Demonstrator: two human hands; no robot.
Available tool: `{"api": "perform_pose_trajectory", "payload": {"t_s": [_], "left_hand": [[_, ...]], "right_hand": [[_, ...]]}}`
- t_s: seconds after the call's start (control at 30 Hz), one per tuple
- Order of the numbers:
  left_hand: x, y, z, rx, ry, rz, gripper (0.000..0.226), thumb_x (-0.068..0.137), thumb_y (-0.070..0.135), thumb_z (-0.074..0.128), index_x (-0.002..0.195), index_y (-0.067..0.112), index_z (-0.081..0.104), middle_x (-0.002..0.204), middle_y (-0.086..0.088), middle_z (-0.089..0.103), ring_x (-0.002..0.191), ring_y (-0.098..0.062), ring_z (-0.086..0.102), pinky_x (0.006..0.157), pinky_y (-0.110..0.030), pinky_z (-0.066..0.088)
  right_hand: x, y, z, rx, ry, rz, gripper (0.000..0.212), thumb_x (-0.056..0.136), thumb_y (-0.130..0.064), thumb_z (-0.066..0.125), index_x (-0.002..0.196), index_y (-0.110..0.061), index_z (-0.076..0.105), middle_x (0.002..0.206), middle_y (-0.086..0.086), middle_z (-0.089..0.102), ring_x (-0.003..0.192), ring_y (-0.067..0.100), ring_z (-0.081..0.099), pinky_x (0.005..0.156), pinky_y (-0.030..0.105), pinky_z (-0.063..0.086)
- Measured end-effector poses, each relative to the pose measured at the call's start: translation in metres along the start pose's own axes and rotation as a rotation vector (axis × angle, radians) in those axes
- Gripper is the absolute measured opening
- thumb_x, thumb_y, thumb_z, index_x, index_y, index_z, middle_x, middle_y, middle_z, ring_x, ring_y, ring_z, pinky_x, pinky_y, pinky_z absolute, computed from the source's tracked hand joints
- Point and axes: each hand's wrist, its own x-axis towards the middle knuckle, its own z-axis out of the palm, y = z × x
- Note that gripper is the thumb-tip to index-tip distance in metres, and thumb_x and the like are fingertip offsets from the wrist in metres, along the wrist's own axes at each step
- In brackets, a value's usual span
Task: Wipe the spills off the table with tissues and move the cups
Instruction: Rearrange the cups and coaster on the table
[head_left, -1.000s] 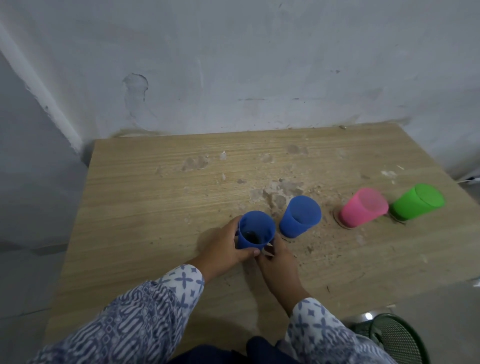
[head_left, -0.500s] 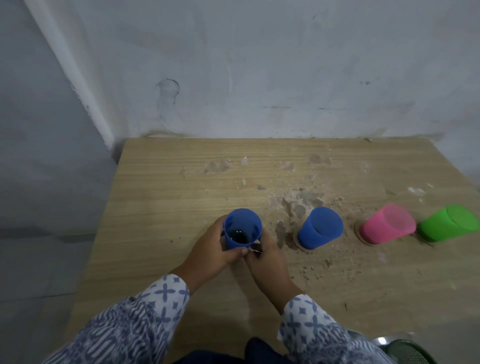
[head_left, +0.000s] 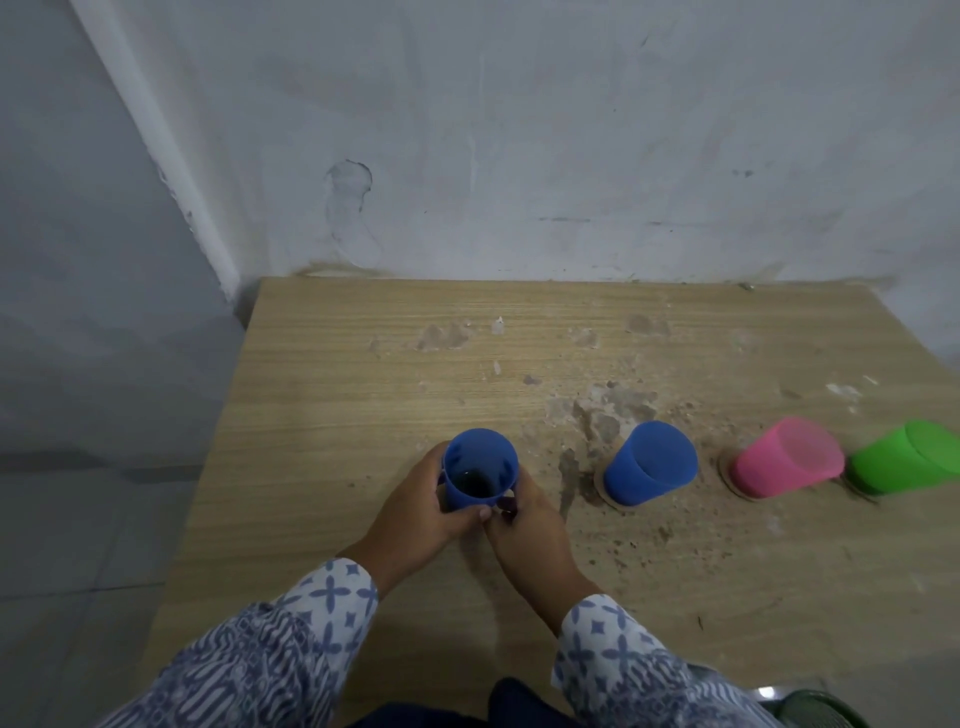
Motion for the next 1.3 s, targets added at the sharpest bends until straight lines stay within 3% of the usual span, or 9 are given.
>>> {"api": "perform_pose_trajectory", "payload": {"t_s": [0.2, 0.37, 0.7, 0.8, 0.93, 1.1, 1.23, 1.3], "left_hand": [[0.000, 0.001, 0.000, 0.032, 0.008, 0.009, 0.070, 0.075, 0.024, 0.079, 0.124, 0.047, 0.035, 0.122, 0.026, 0.050, 0.109, 0.021, 0.044, 0.081, 0.002, 0.036], [0.000, -0.001, 0.000, 0.034, 0.014, 0.018, 0.071, 0.074, 0.027, 0.079, 0.132, 0.037, 0.039, 0.125, 0.021, 0.051, 0.112, 0.015, 0.046, 0.084, 0.001, 0.037], [-0.001, 0.002, 0.001, 0.034, 0.020, 0.000, 0.073, 0.072, 0.026, 0.081, 0.131, 0.037, 0.038, 0.125, 0.020, 0.051, 0.114, 0.012, 0.047, 0.084, -0.003, 0.040], [-0.002, 0.002, -0.001, 0.043, 0.009, 0.000, 0.084, 0.071, 0.027, 0.082, 0.140, 0.030, 0.032, 0.134, 0.017, 0.045, 0.119, 0.012, 0.043, 0.094, -0.009, 0.040], [-0.005, 0.003, -0.007, 0.088, -0.011, -0.028, 0.108, 0.070, 0.040, 0.081, 0.151, 0.023, 0.012, 0.142, 0.018, 0.026, 0.132, 0.003, 0.023, 0.104, -0.022, 0.023], [-0.007, 0.015, -0.017, 0.062, 0.022, 0.013, 0.088, 0.079, 0.047, 0.066, 0.150, 0.027, 0.016, 0.151, 0.011, 0.028, 0.133, 0.005, 0.025, 0.105, -0.022, 0.023], [-0.003, 0.037, -0.022, 0.067, 0.067, 0.099, 0.079, 0.081, 0.052, 0.053, 0.148, 0.025, 0.022, 0.152, 0.008, 0.030, 0.134, 0.005, 0.026, 0.103, -0.010, 0.022], [0.005, 0.052, -0.023, 0.106, 0.099, 0.151, 0.073, 0.083, 0.053, 0.050, 0.147, 0.026, 0.026, 0.151, 0.009, 0.030, 0.137, 0.000, 0.026, 0.108, -0.017, 0.023]], "right_hand": [[0.001, -0.001, 0.001, -0.012, 0.010, -0.001, 0.055, 0.082, -0.023, 0.056, 0.130, -0.040, 0.036, 0.116, -0.006, 0.059, 0.100, 0.007, 0.057, 0.084, 0.031, 0.052], [0.001, -0.002, 0.000, -0.023, 0.000, 0.000, 0.055, 0.083, -0.024, 0.056, 0.132, -0.036, 0.036, 0.117, -0.005, 0.059, 0.102, 0.008, 0.057, 0.087, 0.034, 0.051], [0.000, -0.006, -0.003, -0.027, -0.026, 0.018, 0.056, 0.084, -0.021, 0.057, 0.134, -0.034, 0.035, 0.120, -0.005, 0.058, 0.105, 0.008, 0.056, 0.090, 0.031, 0.049], [0.000, -0.007, -0.008, -0.039, -0.026, 0.020, 0.055, 0.084, -0.019, 0.057, 0.133, -0.033, 0.036, 0.122, -0.004, 0.056, 0.109, 0.010, 0.054, 0.092, 0.030, 0.047], [0.002, -0.004, -0.016, -0.091, -0.027, 0.056, 0.060, 0.086, -0.010, 0.053, 0.140, -0.023, 0.031, 0.137, 0.001, 0.047, 0.122, 0.016, 0.047, 0.098, 0.031, 0.043], [0.001, -0.011, -0.036, -0.141, 0.025, 0.046, 0.057, 0.091, -0.006, 0.046, 0.142, -0.018, 0.026, 0.143, 0.004, 0.041, 0.126, 0.017, 0.044, 0.096, 0.027, 0.039], [0.000, -0.030, -0.057, -0.058, 0.128, -0.018, 0.050, 0.093, -0.008, 0.044, 0.140, -0.019, 0.031, 0.140, 0.004, 0.043, 0.123, 0.018, 0.045, 0.093, 0.026, 0.041], [0.003, -0.043, -0.070, -0.003, 0.186, -0.053, 0.047, 0.094, -0.008, 0.044, 0.139, -0.019, 0.035, 0.139, 0.002, 0.044, 0.123, 0.016, 0.046, 0.089, 0.021, 0.037]]}}
